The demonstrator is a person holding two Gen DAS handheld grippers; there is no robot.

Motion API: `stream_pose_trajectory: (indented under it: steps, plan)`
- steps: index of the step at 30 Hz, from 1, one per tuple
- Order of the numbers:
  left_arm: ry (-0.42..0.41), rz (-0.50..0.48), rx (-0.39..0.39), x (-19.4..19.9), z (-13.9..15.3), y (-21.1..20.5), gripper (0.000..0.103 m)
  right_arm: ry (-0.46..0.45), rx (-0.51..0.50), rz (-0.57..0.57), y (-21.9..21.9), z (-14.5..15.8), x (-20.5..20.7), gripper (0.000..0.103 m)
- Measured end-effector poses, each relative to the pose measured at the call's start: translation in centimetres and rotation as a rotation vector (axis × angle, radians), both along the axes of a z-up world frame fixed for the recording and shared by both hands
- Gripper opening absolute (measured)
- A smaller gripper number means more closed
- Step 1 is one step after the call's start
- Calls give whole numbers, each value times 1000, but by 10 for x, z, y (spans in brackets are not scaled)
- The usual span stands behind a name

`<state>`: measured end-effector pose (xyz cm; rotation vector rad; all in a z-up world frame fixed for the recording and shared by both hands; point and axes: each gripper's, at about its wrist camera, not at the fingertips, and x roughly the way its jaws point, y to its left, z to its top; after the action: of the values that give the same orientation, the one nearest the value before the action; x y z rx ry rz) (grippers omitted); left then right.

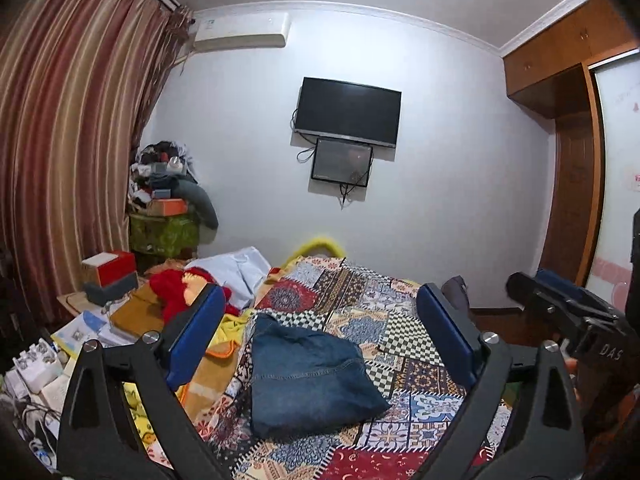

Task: Fold large clothes

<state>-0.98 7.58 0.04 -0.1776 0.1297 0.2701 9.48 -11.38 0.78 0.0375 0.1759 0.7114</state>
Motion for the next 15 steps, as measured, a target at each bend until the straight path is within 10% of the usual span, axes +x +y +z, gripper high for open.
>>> stream_pose_trajectory:
  steps: [15]
  plan:
    - [16,15,-5,-3,-9,-2,103,52,-12,-23,-5,-7,9,103]
